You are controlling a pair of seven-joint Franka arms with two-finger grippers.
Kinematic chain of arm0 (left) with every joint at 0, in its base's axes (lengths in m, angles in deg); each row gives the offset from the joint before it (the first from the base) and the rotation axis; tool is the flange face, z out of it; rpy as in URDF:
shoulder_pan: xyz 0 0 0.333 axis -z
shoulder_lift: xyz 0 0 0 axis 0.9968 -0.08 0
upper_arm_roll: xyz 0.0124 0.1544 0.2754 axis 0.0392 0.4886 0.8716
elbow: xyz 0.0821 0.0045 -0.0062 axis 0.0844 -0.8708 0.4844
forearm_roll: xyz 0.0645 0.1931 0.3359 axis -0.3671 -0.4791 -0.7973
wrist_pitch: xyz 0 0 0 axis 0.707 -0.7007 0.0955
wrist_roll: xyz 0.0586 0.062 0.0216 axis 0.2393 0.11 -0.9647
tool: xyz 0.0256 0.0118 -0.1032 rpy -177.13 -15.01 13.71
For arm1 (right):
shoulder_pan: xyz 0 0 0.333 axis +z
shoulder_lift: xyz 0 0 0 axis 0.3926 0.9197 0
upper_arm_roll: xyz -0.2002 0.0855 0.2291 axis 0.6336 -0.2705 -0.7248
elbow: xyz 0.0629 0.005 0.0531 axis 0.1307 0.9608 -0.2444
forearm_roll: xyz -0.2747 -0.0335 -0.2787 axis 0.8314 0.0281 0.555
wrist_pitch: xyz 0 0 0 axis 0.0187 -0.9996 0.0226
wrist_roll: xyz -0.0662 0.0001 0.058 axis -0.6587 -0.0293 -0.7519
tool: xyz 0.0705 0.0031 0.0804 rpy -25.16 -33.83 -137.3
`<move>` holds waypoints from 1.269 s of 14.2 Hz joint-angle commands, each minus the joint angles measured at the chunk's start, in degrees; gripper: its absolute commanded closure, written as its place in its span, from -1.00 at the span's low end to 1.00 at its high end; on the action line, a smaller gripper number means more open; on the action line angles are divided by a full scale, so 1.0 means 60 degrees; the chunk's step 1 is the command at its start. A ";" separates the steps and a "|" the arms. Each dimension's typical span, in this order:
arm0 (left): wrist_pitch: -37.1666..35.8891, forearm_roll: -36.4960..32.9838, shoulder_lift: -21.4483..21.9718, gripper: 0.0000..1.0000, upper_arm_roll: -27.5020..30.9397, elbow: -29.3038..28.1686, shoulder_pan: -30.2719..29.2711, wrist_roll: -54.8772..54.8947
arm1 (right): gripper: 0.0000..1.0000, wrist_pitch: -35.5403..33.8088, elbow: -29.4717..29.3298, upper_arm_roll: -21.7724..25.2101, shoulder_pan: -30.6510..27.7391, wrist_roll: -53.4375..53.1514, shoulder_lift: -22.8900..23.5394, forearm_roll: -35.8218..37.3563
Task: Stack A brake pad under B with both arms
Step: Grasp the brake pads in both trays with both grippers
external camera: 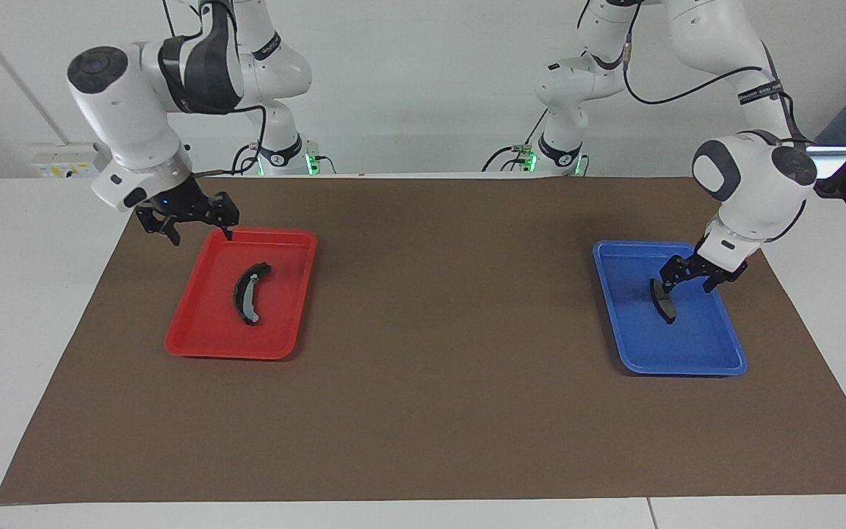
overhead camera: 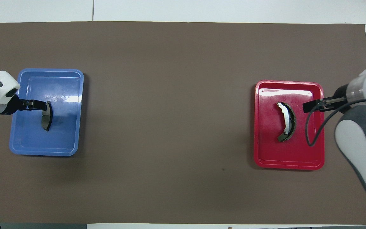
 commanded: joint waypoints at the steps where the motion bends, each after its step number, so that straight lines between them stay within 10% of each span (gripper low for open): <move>1: 0.0582 -0.0097 -0.0408 -0.85 -0.0070 -0.0154 -0.0102 0.0205 | -1.00 0.0794 0.0681 -0.0001 0.0258 -0.0234 0.0473 -0.0128; 6: 0.1491 -0.0097 -0.0732 -0.72 -0.0070 -0.0769 -0.0102 0.0440 | -1.00 0.1099 0.1311 0.0000 -0.0136 -0.0146 0.0414 -0.0143; 11: 0.0819 -0.0097 -0.0440 0.91 -0.0055 -0.0770 -0.0116 0.0323 | -1.00 0.3709 0.2514 0.0014 0.0142 -0.0528 0.0956 -0.0143; 18: -0.0293 -0.0097 0.0351 0.98 -0.0084 -0.0303 0.0292 -0.0158 | -0.99 0.4060 0.2660 0.0014 -0.0341 -0.0483 0.1571 -0.0143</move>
